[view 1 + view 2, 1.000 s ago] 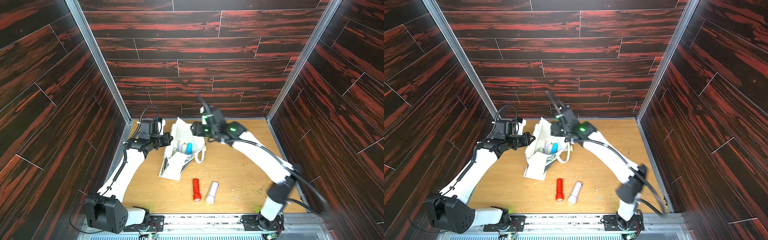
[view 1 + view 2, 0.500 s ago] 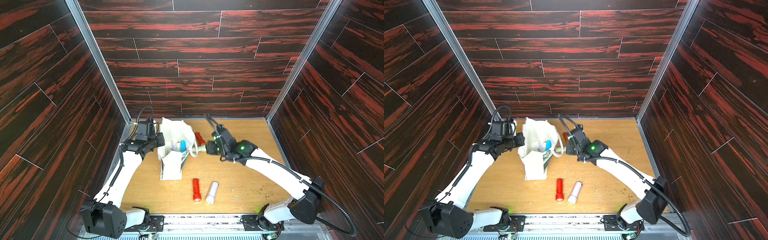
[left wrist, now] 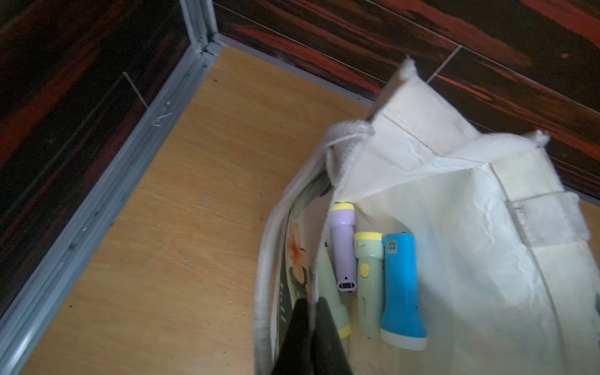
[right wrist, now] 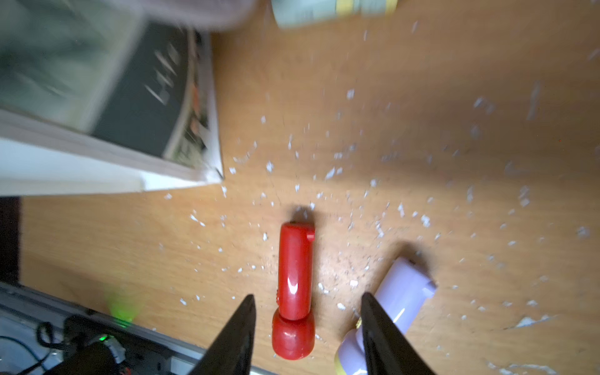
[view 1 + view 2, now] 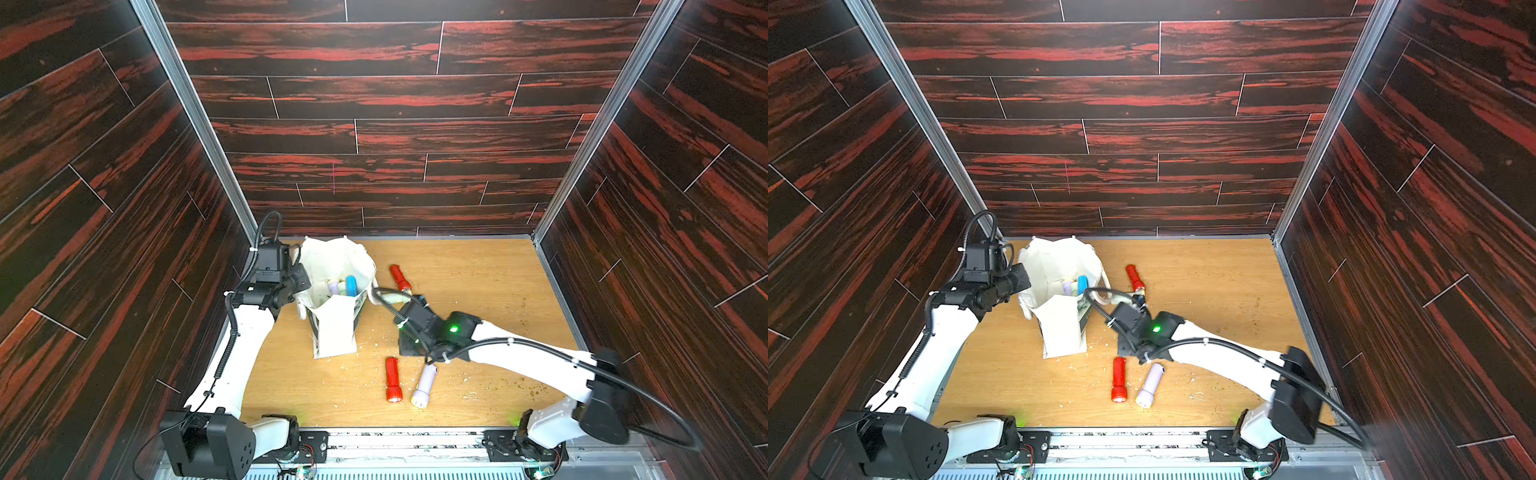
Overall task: Put the flashlights into the tote bags
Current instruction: Pick up the flashlight from the center of the board.
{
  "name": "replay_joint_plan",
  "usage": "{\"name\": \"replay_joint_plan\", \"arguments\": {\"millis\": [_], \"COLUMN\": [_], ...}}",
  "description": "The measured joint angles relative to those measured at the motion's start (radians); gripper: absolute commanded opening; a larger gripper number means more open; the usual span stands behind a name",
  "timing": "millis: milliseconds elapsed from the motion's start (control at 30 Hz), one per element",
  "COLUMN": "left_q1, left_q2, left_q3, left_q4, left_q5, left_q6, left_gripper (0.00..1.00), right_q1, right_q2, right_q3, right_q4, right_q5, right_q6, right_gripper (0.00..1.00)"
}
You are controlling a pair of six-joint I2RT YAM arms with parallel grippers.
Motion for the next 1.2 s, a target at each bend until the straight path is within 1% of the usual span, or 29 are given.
{"name": "replay_joint_plan", "arguments": {"millis": [233, 533, 900, 1200], "left_q1": [0.045, 0.072, 0.074, 0.077], "left_q2": [0.0, 0.0, -0.003, -0.003], "left_q3": [0.0, 0.0, 0.0, -0.004], "left_q4": [-0.026, -0.024, -0.023, -0.007], "left_q5": [-0.048, -0.028, -0.005, 0.019], "left_q6": [-0.021, -0.035, -0.037, -0.037], "left_gripper": [0.0, 0.0, 0.0, 0.0], "right_q1": [0.002, 0.02, 0.035, 0.035], "right_q2": [0.089, 0.23, 0.342, 0.402], "right_q3": [-0.007, 0.039, 0.123, 0.143], "right_q4": [-0.004, 0.003, -0.02, -0.039], "right_q5": [-0.082, -0.159, -0.172, -0.173], "right_q6": [0.015, 0.001, -0.005, -0.011], "right_gripper": [0.51, 0.5, 0.47, 0.44]}}
